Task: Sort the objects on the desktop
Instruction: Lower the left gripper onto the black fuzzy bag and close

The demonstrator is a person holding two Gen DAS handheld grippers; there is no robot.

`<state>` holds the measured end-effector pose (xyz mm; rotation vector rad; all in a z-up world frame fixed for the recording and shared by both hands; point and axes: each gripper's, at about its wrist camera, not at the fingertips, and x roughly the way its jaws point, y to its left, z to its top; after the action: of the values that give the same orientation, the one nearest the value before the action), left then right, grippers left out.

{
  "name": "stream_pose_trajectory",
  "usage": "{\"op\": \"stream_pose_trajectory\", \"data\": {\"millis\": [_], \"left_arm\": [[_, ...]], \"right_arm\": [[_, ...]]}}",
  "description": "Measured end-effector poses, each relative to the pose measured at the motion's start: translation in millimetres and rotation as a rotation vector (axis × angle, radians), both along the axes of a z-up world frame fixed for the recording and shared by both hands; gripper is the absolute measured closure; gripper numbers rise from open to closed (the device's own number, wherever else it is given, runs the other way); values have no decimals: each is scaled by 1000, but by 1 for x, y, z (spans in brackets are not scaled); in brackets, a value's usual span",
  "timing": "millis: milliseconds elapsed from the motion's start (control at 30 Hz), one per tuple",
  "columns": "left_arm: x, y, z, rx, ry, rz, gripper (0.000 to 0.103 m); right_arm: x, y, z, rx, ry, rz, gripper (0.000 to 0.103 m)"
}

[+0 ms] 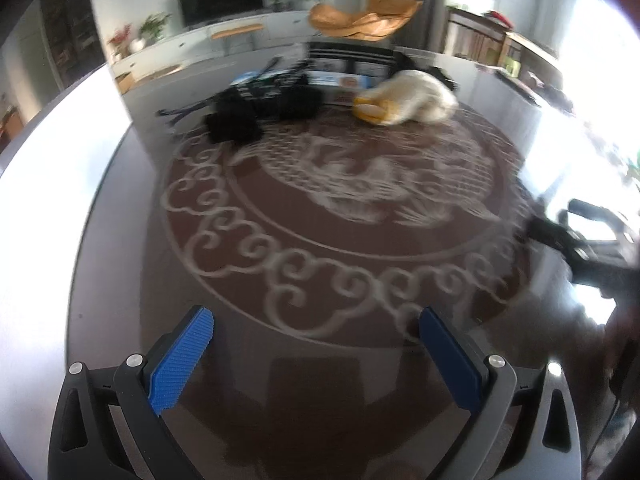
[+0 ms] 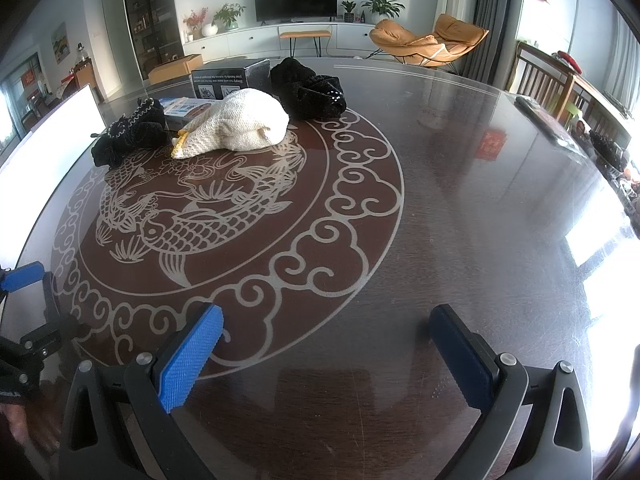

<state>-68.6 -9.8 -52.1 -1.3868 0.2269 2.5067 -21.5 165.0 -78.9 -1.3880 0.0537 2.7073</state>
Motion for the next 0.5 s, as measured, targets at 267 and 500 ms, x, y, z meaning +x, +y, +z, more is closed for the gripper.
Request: {"op": "stream_pose_trajectory", "data": {"millis": [267, 500], "left_arm": [[-98, -30, 38, 167, 24, 130, 0], [-177, -17, 48, 159, 67, 214, 0]], "right_arm": [[0, 0, 0, 0, 0, -1, 0], [0, 0, 0, 1, 0, -1, 0]]}}
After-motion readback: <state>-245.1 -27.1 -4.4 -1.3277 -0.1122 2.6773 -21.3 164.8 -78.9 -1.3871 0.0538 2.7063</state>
